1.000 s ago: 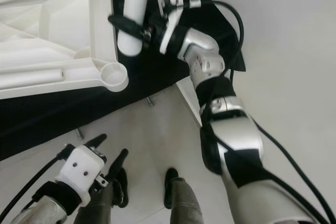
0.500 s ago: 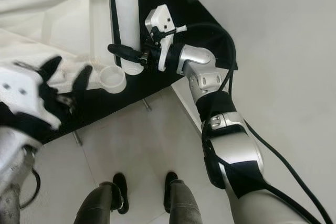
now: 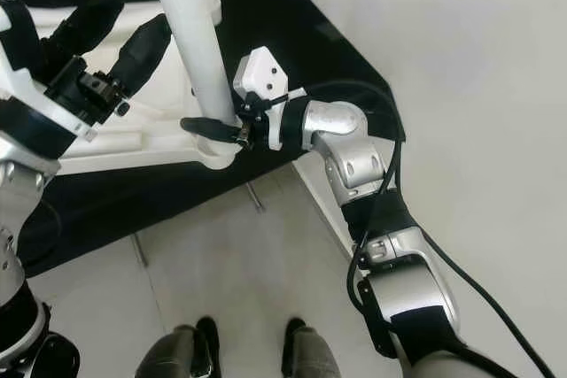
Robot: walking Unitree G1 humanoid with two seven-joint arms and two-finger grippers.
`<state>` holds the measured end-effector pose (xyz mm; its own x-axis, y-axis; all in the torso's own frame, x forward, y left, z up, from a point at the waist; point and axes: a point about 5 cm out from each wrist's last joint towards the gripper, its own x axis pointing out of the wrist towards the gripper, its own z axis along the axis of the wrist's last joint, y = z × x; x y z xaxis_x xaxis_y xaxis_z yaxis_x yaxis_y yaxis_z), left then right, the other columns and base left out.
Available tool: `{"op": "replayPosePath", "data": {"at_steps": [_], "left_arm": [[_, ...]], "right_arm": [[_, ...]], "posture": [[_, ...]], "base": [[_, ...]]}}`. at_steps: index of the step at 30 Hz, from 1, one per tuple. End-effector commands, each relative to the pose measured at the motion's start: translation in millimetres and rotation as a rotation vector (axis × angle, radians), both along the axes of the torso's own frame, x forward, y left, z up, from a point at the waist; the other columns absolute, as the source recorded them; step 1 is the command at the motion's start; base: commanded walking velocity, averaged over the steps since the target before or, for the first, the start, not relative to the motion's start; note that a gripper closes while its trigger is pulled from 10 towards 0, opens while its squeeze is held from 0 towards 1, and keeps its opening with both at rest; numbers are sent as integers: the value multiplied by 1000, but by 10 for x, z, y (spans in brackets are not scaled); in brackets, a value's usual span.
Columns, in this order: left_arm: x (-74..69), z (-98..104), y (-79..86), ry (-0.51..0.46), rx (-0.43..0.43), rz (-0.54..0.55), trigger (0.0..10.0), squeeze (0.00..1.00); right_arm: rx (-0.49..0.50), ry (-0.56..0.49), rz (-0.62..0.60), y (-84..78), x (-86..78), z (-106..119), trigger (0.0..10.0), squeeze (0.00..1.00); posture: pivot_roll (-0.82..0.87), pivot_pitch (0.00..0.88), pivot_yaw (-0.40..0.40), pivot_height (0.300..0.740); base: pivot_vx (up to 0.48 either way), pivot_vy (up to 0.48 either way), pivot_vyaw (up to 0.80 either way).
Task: Building children table
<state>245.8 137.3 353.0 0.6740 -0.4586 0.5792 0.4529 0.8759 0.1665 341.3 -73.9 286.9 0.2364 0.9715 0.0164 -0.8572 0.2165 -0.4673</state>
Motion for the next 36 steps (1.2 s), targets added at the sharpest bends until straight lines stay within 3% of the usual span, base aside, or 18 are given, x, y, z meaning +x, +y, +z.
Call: {"op": "replayPosePath", "data": {"at_steps": [1, 2, 3, 4, 6, 7, 14, 17, 18, 19, 22, 24, 29, 33, 34, 36], "left_arm": [[32, 44, -95, -10, -1, -90, 10000, 353], [45, 71, -137, -16, 2, -132, 10000, 459], [45, 71, -137, -16, 2, -132, 10000, 459], [50, 94, -169, -21, 2, -166, 10000, 525], [51, 127, -202, -24, -6, -210, 10000, 467], [27, 161, -235, -37, 5, -263, 10000, 0], [7, 228, -204, -54, 14, -297, 10000, 0], [42, 283, -13, -66, 20, -221, 10000, 0], [43, 310, 104, -74, 24, -177, 10000, 114], [21, 336, 225, -83, 25, -150, 10000, 1000], [2, 352, 297, -88, 24, -137, 10000, 1000], [-80, 386, 438, -104, 45, -141, 10000, 1000], [-162, 435, 574, -121, 61, -141, 10000, 1000], [-139, 397, 438, -116, 55, -170, 10000, 1000], [-96, 369, 365, -104, 57, -178, 10000, 75], [-71, 351, 321, -94, 61, -187, 10000, 75]], "right_arm": [[-39, -38, 98, 219, -145, -3, 10000, 0], [-42, -40, 106, 256, -160, -18, 10000, 0], [-42, -40, 106, 256, -160, -18, 10000, 0], [-43, -40, 108, 280, -162, -28, 10000, 0], [-46, -41, 100, 301, -152, -40, 10000, 0], [-36, -32, 77, 312, -118, -40, 10000, 0], [24, -10, -44, 263, 41, 22, 10000, 0], [94, 20, -105, 136, 125, 115, 10000, 0], [137, 44, -135, 44, 168, 163, 10000, 0], [174, 67, -180, -67, 213, 194, 10000, 0], [195, 81, -210, -138, 239, 209, 10000, 0], [228, 111, -294, -279, 298, 209, 10000, 0], [236, 121, -374, -379, 357, 185, 10000, 0], [44, -5, -266, -50, 192, 13, 10000, 0], [27, -10, -242, 44, 155, -26, 10000, 0], [18, -10, -228, 105, 130, -49, 10000, 0]], "posture": [[-49, 125, 23, 740], [-52, 122, 25, 740], [-52, 122, 25, 740], [-52, 122, 25, 740], [-52, 118, 29, 740], [-52, 117, 31, 740], [-46, 115, 29, 740], [-42, 115, 23, 740], [-42, 115, 23, 740], [-41, 117, 19, 740], [-41, 117, 19, 740], [-43, 118, 16, 740], [-43, 117, 17, 740], [-48, 113, 20, 740], [-49, 111, 21, 740], [-49, 111, 21, 740]], "base": [[0, 0, 0], [0, 0, 0], [0, 0, 0], [0, 0, 0], [0, 0, 0], [0, 0, 0], [0, 0, 0], [0, 0, 0], [0, 0, 0], [0, 0, 0], [0, 0, 0], [0, 0, 0], [0, 0, 0], [0, 0, 0], [0, 0, 0], [0, 0, 0]]}}
